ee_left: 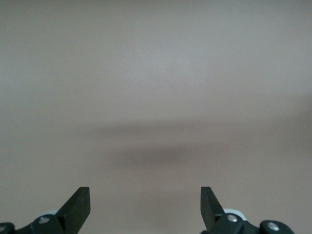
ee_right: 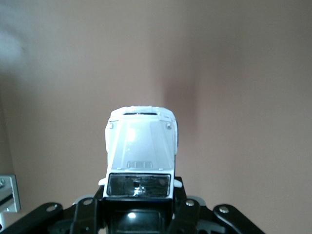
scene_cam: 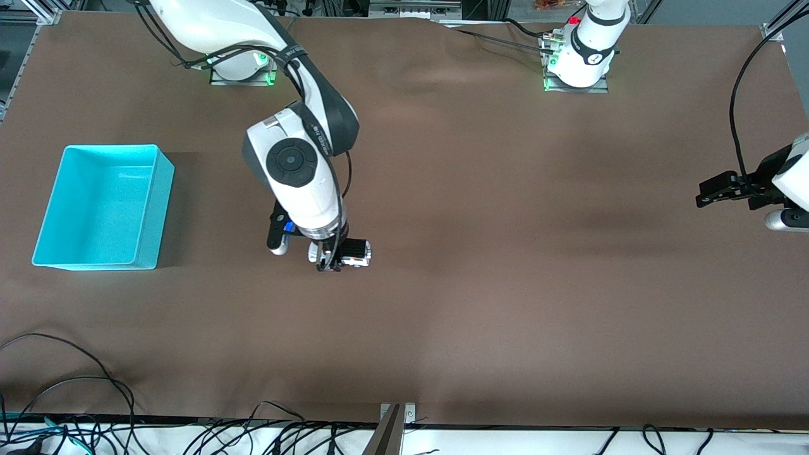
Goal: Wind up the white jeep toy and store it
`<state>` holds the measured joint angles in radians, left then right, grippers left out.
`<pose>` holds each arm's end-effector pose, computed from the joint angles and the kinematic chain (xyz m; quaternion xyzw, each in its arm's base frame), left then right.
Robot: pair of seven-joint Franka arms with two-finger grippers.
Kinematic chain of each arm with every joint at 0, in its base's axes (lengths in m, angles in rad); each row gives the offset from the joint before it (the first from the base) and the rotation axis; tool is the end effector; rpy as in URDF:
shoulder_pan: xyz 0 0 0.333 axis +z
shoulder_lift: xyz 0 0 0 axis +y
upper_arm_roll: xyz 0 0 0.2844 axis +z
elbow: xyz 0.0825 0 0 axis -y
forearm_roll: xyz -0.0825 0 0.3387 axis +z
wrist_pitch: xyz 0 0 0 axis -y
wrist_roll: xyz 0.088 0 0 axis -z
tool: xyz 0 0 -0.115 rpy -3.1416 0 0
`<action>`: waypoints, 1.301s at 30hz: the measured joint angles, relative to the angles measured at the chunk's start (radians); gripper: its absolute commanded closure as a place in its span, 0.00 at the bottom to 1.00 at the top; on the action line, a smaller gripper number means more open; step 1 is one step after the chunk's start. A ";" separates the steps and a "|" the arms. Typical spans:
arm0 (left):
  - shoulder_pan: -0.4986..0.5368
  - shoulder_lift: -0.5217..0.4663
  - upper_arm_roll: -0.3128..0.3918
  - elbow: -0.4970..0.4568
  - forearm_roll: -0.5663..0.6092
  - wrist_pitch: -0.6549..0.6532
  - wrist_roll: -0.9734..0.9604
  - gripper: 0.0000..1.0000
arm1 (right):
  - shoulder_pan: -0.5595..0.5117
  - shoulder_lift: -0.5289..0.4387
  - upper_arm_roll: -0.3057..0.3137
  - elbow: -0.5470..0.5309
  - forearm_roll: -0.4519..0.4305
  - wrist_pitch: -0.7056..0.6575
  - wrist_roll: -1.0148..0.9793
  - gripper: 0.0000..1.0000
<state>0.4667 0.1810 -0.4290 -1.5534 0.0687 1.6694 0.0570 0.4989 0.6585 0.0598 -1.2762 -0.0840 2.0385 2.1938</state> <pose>0.5561 0.0452 0.5119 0.9996 -0.0117 -0.0241 0.0046 0.5883 0.3503 0.3593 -0.6900 0.7216 -0.0302 0.0475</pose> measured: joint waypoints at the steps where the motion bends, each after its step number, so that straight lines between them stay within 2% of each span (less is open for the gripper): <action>1: 0.000 0.000 0.000 0.000 0.000 0.001 0.000 0.00 | -0.005 -0.003 0.000 0.000 0.000 -0.007 -0.007 1.00; 14: 0.000 0.005 0.000 0.000 -0.002 0.010 0.000 0.00 | -0.058 -0.021 0.001 -0.002 0.000 -0.063 -0.065 1.00; 21: 0.000 0.009 0.000 0.000 -0.002 0.012 0.000 0.00 | -0.100 -0.060 0.002 -0.039 0.016 -0.067 -0.151 1.00; 39: 0.007 0.009 0.008 0.001 -0.002 0.018 0.000 0.00 | -0.242 -0.296 0.005 -0.338 0.143 -0.072 -0.588 1.00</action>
<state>0.4737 0.1904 -0.4211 -1.5529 0.0669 1.6878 0.0571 0.2565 0.3628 0.0646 -1.6141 0.0590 1.9664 1.6056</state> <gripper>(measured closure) 0.000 0.485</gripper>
